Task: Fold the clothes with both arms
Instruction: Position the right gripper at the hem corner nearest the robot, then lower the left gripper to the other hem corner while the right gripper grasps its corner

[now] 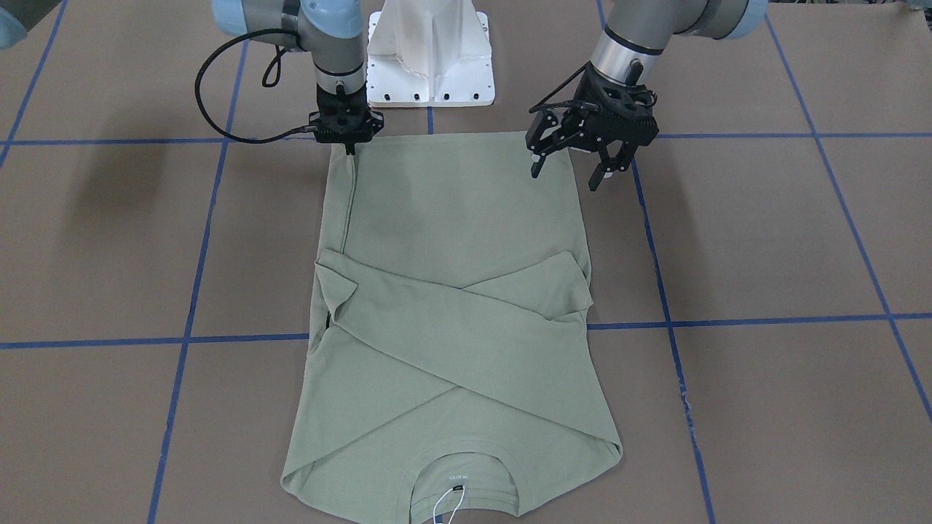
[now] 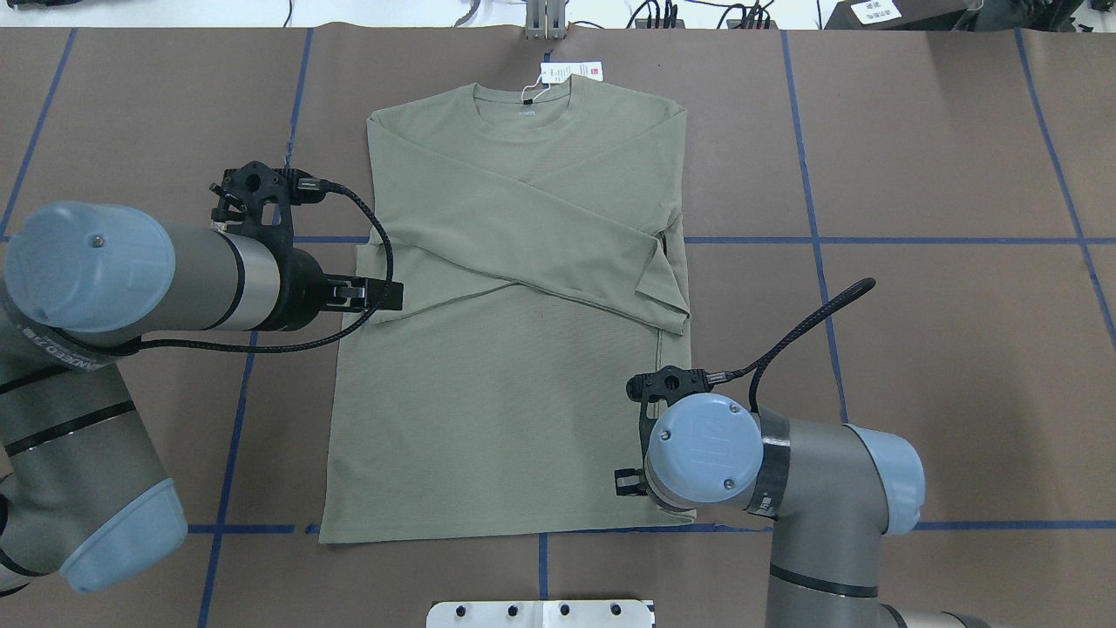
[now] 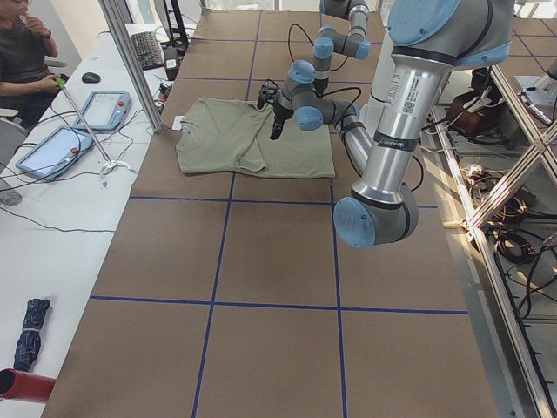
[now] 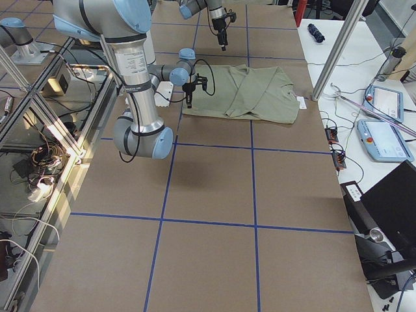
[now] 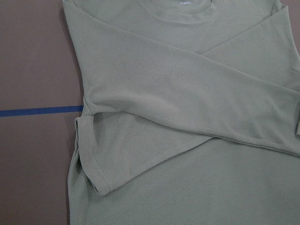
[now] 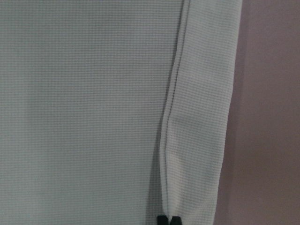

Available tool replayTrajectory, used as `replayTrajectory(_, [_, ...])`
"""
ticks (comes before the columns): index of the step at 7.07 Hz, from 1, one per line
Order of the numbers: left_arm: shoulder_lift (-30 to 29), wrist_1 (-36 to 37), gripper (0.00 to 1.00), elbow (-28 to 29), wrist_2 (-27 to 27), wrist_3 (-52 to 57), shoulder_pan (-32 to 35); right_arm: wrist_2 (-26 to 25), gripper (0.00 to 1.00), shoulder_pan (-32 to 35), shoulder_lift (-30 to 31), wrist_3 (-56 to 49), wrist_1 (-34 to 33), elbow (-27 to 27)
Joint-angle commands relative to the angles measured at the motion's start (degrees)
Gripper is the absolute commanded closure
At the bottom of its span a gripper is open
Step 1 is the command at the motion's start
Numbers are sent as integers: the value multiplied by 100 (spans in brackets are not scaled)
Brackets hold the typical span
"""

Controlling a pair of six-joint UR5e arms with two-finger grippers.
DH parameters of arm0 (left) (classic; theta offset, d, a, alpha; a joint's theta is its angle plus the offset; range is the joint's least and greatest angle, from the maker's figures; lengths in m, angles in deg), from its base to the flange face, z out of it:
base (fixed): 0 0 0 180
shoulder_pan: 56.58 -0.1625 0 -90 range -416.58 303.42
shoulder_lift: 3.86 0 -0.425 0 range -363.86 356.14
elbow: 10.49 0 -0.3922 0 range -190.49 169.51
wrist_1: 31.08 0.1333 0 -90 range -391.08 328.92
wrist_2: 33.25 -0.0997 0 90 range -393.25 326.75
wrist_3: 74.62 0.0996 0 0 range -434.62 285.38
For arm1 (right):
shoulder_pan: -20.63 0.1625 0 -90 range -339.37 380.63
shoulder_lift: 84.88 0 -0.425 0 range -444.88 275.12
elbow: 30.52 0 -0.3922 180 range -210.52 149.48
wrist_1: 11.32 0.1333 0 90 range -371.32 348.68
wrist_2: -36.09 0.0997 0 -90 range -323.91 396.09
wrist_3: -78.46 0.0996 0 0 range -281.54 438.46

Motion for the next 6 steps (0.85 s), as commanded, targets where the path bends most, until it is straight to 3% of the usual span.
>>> replayTrajectory(1, [54, 71, 0, 74, 15, -767, -210, -10, 100, 121, 300, 31, -37, -623])
replayTrajectory(4, [501, 72, 0, 13, -361, -1849, -1262, -10, 100, 192, 468, 31, -37, -643])
replayTrajectory(6, [556, 813, 1, -118, -661, -2099, -1695, -28, 100, 192, 521, 329, 6, -643])
